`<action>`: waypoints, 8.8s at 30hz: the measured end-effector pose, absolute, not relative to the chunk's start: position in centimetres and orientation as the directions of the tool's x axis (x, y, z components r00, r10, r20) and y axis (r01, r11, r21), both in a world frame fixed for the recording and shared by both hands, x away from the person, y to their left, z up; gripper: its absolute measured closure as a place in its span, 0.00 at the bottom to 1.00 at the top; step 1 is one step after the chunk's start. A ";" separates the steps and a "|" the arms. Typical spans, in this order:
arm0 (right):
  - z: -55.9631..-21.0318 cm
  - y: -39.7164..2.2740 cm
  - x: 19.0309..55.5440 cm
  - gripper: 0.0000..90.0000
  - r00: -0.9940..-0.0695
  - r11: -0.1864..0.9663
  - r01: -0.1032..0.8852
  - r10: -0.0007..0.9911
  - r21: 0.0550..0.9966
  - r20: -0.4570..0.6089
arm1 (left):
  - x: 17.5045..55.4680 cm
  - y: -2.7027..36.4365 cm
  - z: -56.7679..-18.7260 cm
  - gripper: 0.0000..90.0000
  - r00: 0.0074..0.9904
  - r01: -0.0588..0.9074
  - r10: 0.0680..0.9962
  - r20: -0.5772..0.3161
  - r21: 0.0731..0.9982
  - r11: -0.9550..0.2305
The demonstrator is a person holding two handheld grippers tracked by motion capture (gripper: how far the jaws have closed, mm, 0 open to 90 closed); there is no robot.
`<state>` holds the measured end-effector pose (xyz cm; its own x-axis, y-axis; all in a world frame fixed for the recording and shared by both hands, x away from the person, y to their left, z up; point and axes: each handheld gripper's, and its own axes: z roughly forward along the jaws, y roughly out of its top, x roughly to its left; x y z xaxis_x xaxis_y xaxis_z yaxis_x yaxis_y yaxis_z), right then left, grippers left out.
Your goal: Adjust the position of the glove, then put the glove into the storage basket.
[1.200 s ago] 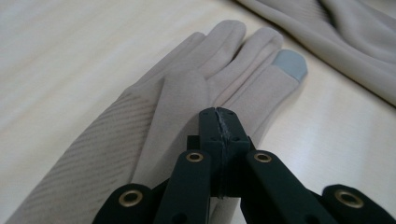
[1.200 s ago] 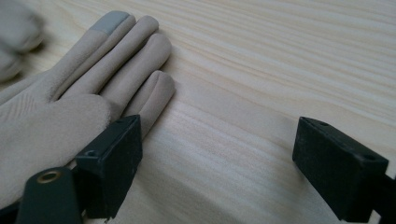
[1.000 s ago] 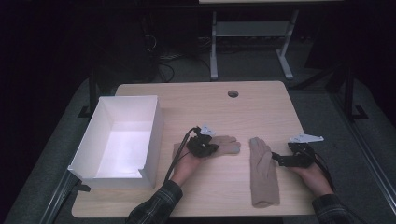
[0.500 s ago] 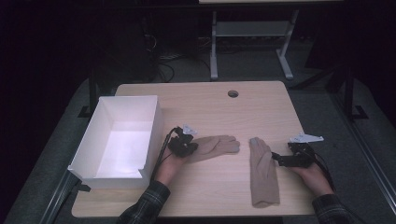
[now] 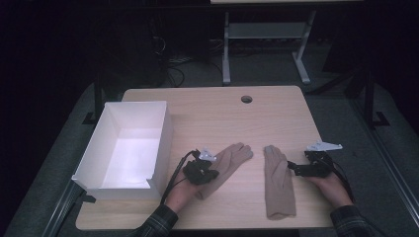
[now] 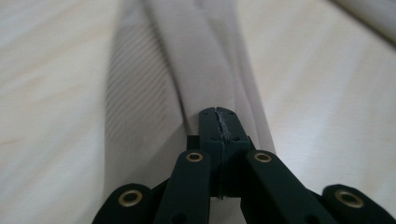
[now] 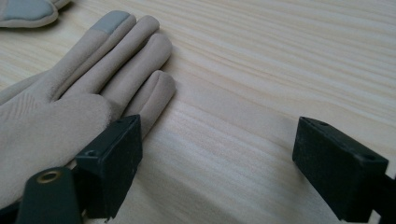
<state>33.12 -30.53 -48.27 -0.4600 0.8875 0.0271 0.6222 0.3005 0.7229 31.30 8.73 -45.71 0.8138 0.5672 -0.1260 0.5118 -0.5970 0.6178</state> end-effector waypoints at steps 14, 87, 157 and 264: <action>-48.3 -30.5 33.1 0.17 -0.459 0.299 0.622 0.888 0.723 0.028 | 30.7 7.5 -45.4 0.88 0.836 0.482 0.528 -0.148 0.659 -0.578; -46.7 -25.8 29.2 1.00 -0.790 0.502 0.520 0.591 0.691 0.166 | 34.2 10.2 -44.0 0.95 0.772 0.540 0.578 -0.263 0.751 -0.380; -46.5 -23.8 31.8 0.45 -0.667 0.432 0.523 0.745 0.735 0.037 | 30.6 1.9 -46.2 0.95 0.876 0.471 0.379 -0.299 0.700 -0.537; -48.2 -25.1 32.7 0.24 -0.585 0.377 0.569 0.810 0.731 0.037 | 33.2 5.6 -43.9 0.76 0.911 0.392 0.376 -0.168 0.635 -0.666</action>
